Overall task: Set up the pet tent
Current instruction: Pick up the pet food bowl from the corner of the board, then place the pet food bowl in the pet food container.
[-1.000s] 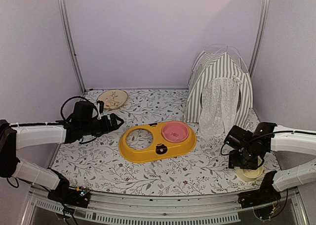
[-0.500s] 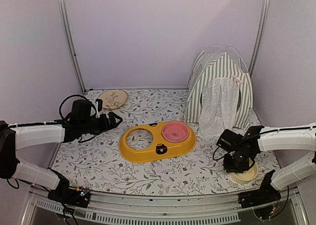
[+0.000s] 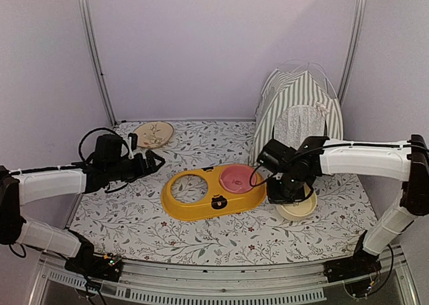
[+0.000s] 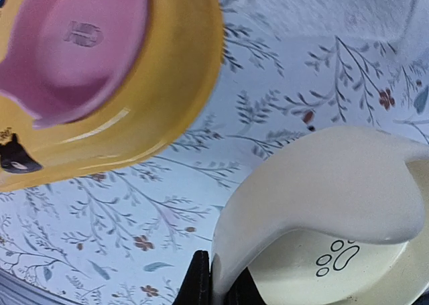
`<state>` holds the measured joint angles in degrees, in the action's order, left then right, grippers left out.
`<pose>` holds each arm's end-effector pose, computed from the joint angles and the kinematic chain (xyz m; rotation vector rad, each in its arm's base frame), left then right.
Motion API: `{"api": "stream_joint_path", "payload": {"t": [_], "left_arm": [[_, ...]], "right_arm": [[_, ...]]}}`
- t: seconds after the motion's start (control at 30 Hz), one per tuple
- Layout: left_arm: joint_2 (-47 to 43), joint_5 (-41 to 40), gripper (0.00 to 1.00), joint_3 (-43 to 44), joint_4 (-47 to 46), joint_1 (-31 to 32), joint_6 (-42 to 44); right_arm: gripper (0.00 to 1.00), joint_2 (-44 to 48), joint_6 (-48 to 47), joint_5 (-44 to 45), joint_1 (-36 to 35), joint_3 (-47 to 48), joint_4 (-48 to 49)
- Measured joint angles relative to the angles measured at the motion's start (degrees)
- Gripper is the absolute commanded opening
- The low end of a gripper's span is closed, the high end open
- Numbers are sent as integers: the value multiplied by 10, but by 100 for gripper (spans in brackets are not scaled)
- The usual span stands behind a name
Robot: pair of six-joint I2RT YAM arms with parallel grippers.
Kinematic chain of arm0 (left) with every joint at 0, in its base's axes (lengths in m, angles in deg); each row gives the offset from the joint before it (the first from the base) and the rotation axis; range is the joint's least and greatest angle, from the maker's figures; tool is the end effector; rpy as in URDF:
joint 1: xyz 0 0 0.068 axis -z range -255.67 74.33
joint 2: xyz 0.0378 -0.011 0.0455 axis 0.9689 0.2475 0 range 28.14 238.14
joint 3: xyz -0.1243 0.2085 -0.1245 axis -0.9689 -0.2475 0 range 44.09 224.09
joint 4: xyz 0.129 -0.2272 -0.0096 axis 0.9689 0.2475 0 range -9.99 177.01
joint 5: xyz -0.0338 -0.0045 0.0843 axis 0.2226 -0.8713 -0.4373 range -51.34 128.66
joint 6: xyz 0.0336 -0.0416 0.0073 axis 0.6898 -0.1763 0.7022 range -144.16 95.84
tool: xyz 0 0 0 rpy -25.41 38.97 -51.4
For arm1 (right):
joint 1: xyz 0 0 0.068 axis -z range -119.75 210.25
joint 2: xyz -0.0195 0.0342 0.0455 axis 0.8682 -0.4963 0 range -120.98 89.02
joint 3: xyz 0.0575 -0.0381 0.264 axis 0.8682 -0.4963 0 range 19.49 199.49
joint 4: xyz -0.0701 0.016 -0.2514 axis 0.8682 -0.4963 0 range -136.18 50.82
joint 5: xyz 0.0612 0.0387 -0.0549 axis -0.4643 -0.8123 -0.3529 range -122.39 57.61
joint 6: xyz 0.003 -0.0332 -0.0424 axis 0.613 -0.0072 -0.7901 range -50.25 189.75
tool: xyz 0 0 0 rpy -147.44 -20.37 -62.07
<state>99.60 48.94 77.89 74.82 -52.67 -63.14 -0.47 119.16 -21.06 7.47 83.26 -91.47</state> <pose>0.2357 -0.1070 0.2030 -0.2018 2.2331 -0.8057 0.1792 0.2242 0.2188 -0.0542 2.8562 0.0553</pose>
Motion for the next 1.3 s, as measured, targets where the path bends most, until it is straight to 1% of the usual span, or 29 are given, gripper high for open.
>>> {"api": "stream_joint_path", "payload": {"t": [0.2, 0.37, 0.43, 0.5, 0.7, 0.9, 0.93, 1.0, 1.03, 1.1, 1.2, 1.3], "left_arm": [[-26, -2, 98, 0, 14, -11, 0], [-63, -7, 98, 0, 37, -33, 0], [-74, -9, 98, 0, 43, -43, 0], [-81, -9, 98, 0, 49, -51, 0], [-91, -11, 98, 0, 68, -68, 1], [-94, -11, 98, 0, 77, -78, 5], [-96, -11, 98, 0, 78, -79, 6], [-98, -11, 98, 0, 80, -82, 8], [-99, -11, 98, 0, 81, -83, 9], [-99, -11, 98, 0, 81, -86, 11], [-99, -11, 98, 0, 82, -88, 12], [-99, -11, 98, 0, 82, -88, 13]], "right_arm": [[0, -163, -83, 13, -42, 271, 3], [0, -296, -163, 16, -73, 474, 16], [0, -337, -199, 13, -86, 533, 31], [0, -364, -234, 2, -96, 570, 51], [0, -409, -305, -31, -110, 586, 103], [0, -471, -347, -49, -110, 586, 152], [2, -477, -354, -49, -110, 586, 158], [15, -477, -360, -47, -115, 587, 158], [18, -477, -361, -51, -115, 589, 162], [14, -478, -364, -60, -114, 589, 164], [25, -478, -368, -65, -114, 591, 165], [27, -478, -367, -66, -113, 591, 161]]}}
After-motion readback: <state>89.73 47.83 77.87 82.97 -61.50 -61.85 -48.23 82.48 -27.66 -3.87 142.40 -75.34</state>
